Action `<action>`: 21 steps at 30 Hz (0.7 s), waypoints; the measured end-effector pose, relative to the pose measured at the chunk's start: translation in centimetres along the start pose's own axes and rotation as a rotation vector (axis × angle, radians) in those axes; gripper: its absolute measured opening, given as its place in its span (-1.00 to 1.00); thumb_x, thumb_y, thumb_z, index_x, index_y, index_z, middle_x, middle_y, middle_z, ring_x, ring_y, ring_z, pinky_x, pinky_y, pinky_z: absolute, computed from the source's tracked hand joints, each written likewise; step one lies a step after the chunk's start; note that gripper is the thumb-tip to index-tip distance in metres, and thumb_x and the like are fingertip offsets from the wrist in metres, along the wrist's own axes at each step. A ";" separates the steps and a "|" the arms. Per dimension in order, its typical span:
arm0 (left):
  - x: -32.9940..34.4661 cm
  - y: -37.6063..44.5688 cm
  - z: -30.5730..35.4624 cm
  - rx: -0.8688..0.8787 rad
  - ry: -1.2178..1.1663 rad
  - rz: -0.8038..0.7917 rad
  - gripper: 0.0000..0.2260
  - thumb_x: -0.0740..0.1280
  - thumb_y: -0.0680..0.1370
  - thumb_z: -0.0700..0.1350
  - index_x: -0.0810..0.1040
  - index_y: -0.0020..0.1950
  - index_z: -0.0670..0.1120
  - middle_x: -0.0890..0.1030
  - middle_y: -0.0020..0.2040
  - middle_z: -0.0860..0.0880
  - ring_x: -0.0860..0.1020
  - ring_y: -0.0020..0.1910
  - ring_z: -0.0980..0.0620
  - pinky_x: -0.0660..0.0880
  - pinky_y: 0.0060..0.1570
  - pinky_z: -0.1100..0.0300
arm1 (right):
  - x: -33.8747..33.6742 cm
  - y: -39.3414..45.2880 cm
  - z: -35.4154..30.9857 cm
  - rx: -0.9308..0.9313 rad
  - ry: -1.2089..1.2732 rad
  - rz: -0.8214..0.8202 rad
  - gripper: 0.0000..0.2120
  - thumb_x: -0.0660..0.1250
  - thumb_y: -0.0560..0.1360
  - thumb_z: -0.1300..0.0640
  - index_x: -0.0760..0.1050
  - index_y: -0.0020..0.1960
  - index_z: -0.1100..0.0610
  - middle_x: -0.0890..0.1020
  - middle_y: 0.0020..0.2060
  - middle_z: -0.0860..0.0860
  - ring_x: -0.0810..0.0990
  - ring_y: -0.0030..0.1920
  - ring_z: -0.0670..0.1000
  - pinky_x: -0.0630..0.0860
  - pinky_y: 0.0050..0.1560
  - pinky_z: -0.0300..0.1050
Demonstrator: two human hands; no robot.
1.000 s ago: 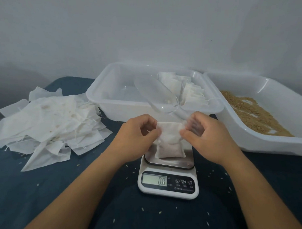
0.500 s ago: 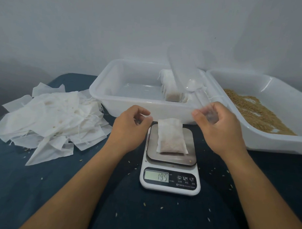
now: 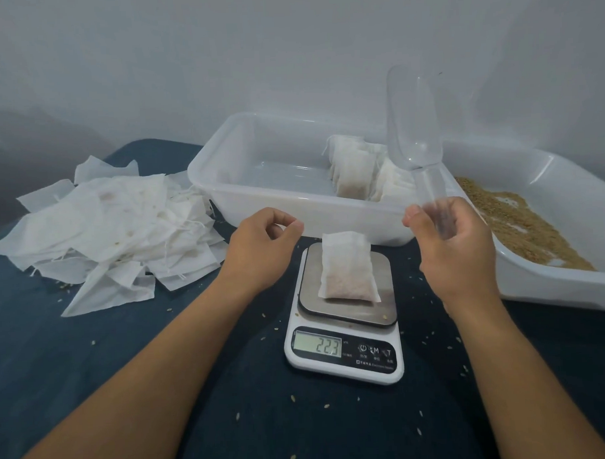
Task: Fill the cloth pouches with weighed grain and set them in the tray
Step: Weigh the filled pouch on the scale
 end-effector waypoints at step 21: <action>3.3 -2.7 2.9 0.128 0.289 -0.169 -0.84 0.42 0.49 0.12 0.59 -0.29 0.19 0.52 -0.41 0.29 0.50 -0.37 0.20 0.41 -0.27 0.23 | 3.2 -1.4 -0.3 -0.006 -0.181 -0.213 -0.70 0.44 0.52 -0.12 0.46 -0.14 0.09 0.68 -0.19 0.01 0.65 -0.22 0.07 0.62 -0.14 0.15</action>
Point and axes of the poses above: each hand's wrist, its own y-axis towards the middle knuckle, its own x-axis out of the palm, z = x × y, the point moved 10 cm from there along y, towards the middle knuckle
